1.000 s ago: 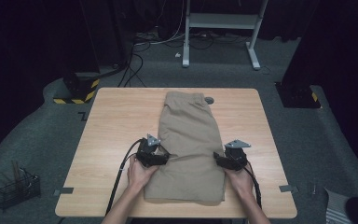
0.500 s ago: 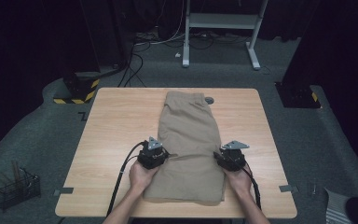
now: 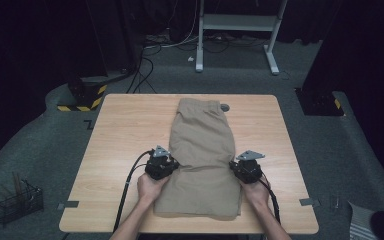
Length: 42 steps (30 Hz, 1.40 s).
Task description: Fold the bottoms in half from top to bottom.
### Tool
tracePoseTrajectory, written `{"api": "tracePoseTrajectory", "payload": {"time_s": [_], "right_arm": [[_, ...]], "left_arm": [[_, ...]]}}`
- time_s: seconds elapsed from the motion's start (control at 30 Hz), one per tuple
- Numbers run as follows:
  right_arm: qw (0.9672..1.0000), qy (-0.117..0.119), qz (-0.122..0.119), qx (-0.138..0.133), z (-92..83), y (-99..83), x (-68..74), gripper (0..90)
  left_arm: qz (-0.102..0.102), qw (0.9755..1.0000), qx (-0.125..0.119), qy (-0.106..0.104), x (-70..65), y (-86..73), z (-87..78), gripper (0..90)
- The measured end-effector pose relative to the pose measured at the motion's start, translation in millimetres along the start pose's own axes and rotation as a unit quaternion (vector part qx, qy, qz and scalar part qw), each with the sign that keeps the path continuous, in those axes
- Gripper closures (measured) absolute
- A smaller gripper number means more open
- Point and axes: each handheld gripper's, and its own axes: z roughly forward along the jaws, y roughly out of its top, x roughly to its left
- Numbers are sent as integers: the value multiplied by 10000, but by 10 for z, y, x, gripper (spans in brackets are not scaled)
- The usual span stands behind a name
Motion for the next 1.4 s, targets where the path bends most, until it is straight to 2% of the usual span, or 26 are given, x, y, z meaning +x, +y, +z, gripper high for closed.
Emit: {"api": "tracePoseTrajectory", "payload": {"time_s": [0.17, 0.23, 0.47, 0.73, 0.77, 0.8, 0.83, 0.9, 1.2, 1.4], "right_arm": [[10000, 6, -28, 25, -20, 14, 17, 873], [9999, -9, -113, -13, -38, 22, 34, 874], [9999, 104, 24, -106, -95, 30, 4, 874], [9998, 96, -36, -180, -154, 56, -1, 874], [9998, 95, -29, -184, -164, 61, 1, 874], [9997, 101, -25, -212, -174, 65, -1, 874], [9996, 115, -31, -242, -184, 70, -3, 875], [9996, 110, -51, -263, -205, 81, 3, 875], [9989, 90, -156, -426, -271, 115, 4, 875], [9981, 79, -242, -561, -332, 133, 15, 875]], "left_arm": [[32, 10000, -22, -25, 4, 8, -51, 852], [-4, 10000, -66, -74, 14, 14, -90, 853], [-34, 9997, -144, -172, 13, 19, -133, 855], [-35, 9993, -266, -265, 7, 37, -199, 856], [-57, 9991, -293, -302, 10, 39, -207, 856], [-193, 9983, -354, -416, 28, 43, -225, 856], [-240, 9978, -387, -474, 43, 46, -238, 856], [-316, 9971, -451, -528, 52, 52, -262, 856], [-394, 9954, -594, -638, 53, 70, -329, 856], [-363, 9950, -670, -650, 46, 78, -375, 856]]}}
